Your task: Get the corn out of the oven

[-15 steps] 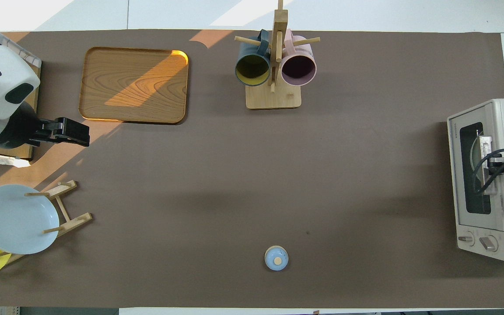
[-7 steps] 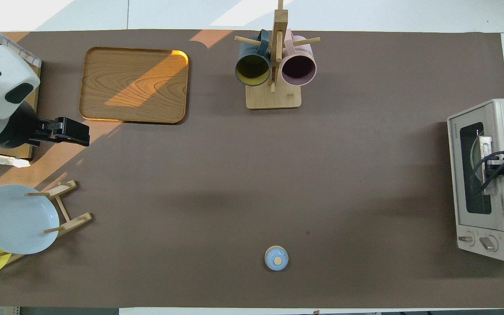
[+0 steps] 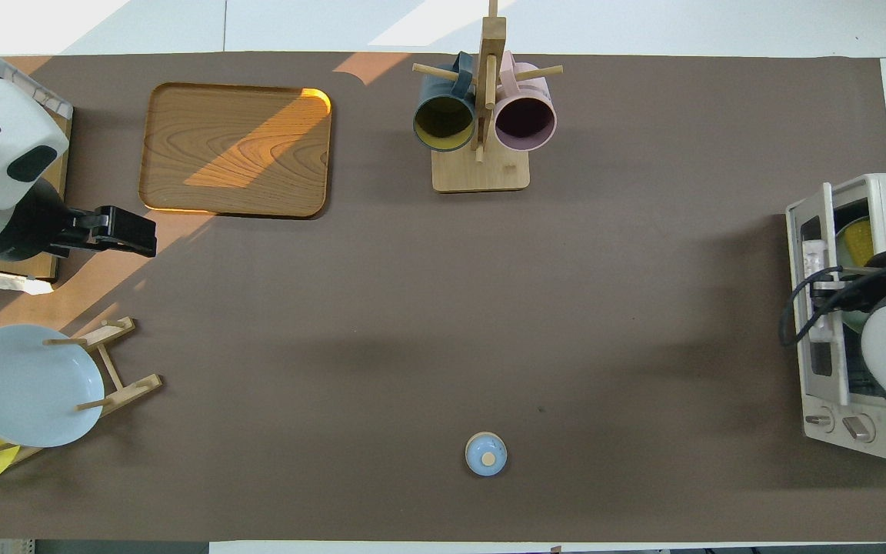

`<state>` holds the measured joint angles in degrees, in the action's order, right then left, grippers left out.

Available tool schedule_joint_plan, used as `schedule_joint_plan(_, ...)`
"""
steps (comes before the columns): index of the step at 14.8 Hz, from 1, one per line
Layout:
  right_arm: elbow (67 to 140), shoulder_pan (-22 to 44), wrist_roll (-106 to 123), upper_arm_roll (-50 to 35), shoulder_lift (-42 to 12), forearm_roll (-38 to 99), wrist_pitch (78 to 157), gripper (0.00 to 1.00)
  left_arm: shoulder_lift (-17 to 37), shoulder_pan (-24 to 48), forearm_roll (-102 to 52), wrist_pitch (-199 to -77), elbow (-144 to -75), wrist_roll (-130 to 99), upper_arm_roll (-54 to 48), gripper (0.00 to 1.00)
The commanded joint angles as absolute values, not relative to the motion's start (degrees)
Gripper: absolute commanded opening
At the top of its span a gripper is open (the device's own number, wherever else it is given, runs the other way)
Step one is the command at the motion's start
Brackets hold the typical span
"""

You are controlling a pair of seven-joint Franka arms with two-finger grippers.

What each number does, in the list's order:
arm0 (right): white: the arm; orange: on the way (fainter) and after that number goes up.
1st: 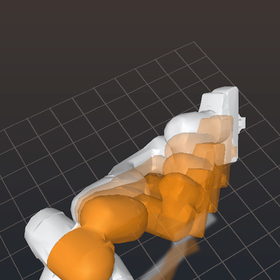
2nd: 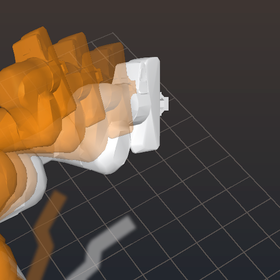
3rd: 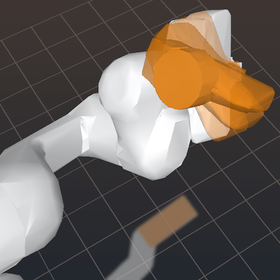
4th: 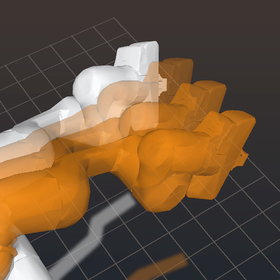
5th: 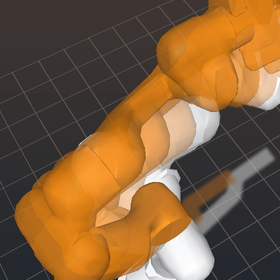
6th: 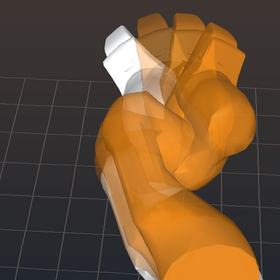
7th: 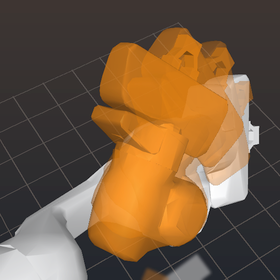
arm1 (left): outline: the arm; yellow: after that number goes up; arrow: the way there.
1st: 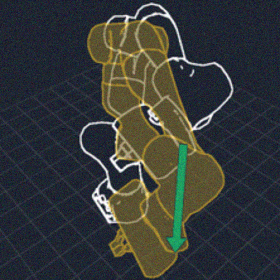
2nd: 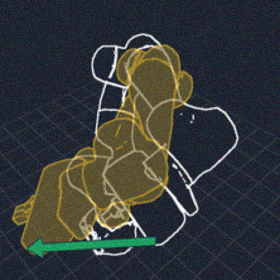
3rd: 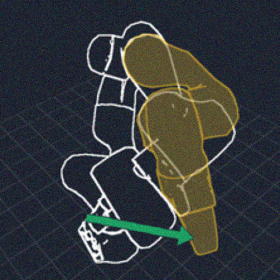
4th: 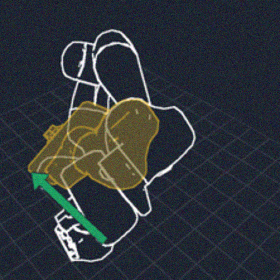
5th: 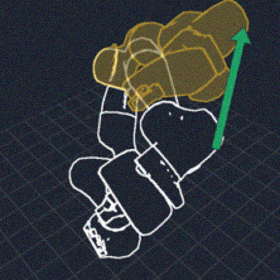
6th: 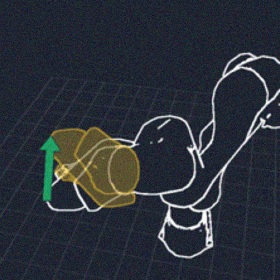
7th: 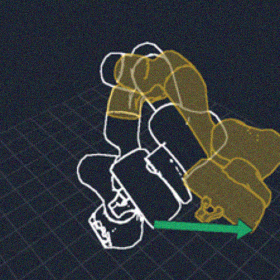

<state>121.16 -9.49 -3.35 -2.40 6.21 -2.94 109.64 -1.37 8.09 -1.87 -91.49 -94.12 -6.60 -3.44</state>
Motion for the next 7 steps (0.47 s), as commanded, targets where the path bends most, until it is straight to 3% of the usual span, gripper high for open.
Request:
schedule_joint_plan(1,122.8,-7.6,-6.1,-2.5,2.7,-2.1,115.3,0.0,-2.5,7.7,-2.5,-92.3,-95.3,-6.3,-3.5,1.0)
schedule_joint_plan(7,125.7,-7.4,-6.2,-2.6,-2.2,2.1,125.0,0.0,-2.5,7.7,-2.5,-92.7,-95.3,-6.4,-3.5,1.0)
